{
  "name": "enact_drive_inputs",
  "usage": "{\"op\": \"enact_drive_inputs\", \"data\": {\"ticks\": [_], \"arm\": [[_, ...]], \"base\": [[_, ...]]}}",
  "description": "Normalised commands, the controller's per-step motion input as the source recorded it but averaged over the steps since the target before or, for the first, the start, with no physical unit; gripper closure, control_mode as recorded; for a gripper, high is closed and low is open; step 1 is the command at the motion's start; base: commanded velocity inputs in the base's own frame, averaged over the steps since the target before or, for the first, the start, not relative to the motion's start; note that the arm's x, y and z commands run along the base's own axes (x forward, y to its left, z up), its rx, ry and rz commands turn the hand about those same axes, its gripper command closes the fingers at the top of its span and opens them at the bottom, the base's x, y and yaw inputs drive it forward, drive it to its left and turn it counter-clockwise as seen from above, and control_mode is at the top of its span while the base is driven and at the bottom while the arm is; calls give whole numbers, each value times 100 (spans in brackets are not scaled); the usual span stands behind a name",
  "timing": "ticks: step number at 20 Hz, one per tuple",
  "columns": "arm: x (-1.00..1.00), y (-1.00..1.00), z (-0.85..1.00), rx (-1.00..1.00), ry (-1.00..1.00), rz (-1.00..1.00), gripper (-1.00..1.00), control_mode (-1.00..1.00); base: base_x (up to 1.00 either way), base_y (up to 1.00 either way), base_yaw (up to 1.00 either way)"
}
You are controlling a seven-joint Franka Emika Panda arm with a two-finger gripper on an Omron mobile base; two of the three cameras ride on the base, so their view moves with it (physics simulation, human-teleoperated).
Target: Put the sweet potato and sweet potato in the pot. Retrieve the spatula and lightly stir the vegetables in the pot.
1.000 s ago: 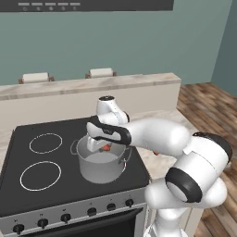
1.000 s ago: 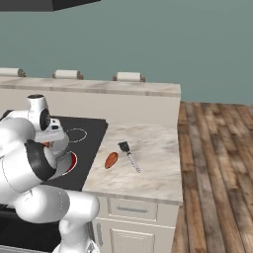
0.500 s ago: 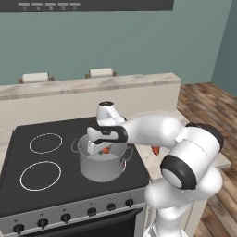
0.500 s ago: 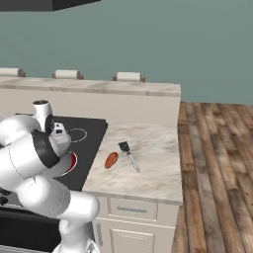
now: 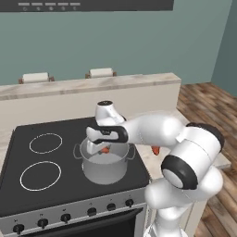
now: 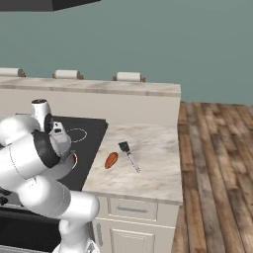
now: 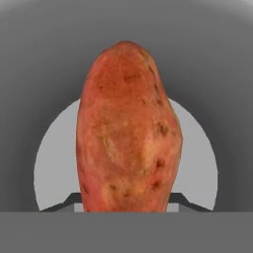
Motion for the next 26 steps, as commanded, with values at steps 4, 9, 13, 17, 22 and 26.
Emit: {"op": "enact_drive_inputs", "data": {"ticks": [4, 9, 13, 17, 22, 26], "arm": [[-42, 0, 3, 0, -7, 0, 100, -100], [0, 0, 0, 0, 0, 0, -100, -100], [0, 0, 0, 0, 0, 0, -100, -100], [-1, -5, 30, 0, 2, 0, -100, -100], [-13, -41, 57, 2, 9, -4, -100, -100], [-4, -100, 13, 5, 13, -25, -100, -100]], "base": [[0, 0, 0], [0, 0, 0], [0, 0, 0], [0, 0, 0], [0, 0, 0], [0, 0, 0]]}}
